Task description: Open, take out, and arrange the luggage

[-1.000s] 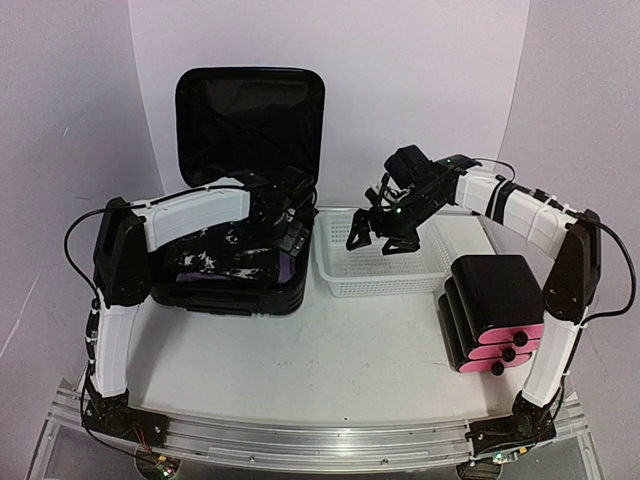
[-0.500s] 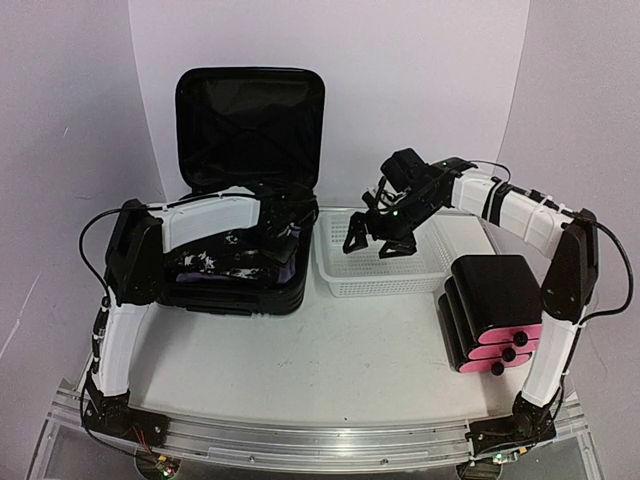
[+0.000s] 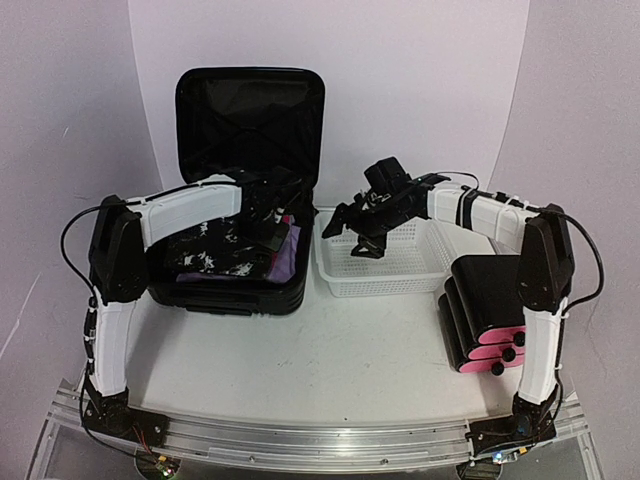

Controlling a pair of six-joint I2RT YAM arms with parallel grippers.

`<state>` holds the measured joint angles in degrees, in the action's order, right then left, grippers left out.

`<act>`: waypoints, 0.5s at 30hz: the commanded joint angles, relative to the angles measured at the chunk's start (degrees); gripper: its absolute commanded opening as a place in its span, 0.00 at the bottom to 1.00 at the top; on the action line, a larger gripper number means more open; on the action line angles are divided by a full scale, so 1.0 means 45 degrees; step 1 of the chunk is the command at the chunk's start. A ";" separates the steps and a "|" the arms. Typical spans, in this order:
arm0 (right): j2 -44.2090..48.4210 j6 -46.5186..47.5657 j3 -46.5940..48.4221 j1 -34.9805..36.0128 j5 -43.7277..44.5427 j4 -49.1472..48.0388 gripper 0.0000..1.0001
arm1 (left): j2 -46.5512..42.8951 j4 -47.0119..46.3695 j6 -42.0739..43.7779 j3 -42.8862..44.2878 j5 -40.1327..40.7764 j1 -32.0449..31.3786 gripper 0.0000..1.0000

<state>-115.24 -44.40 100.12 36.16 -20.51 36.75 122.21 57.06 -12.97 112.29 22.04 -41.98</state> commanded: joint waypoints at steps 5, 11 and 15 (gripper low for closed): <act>-0.1292 -0.3133 0.1570 0.0147 -0.0315 -0.3651 0.89 | -0.3112 -0.1570 0.0060 -0.1703 -0.2147 0.0408 0.00; -0.3068 -0.4245 0.3601 0.0655 -0.0525 -0.4500 0.90 | -0.3859 -0.1853 0.0556 -0.2301 -0.3294 0.0441 0.00; -0.3975 -0.5059 0.4356 0.0967 -0.0304 -0.5467 0.91 | -0.4180 -0.2005 0.0967 -0.2647 -0.4177 0.0441 0.00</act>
<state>-130.21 -62.04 115.09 38.44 -21.89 19.51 108.36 51.92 -10.74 100.71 10.26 -39.20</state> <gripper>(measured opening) 0.906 0.054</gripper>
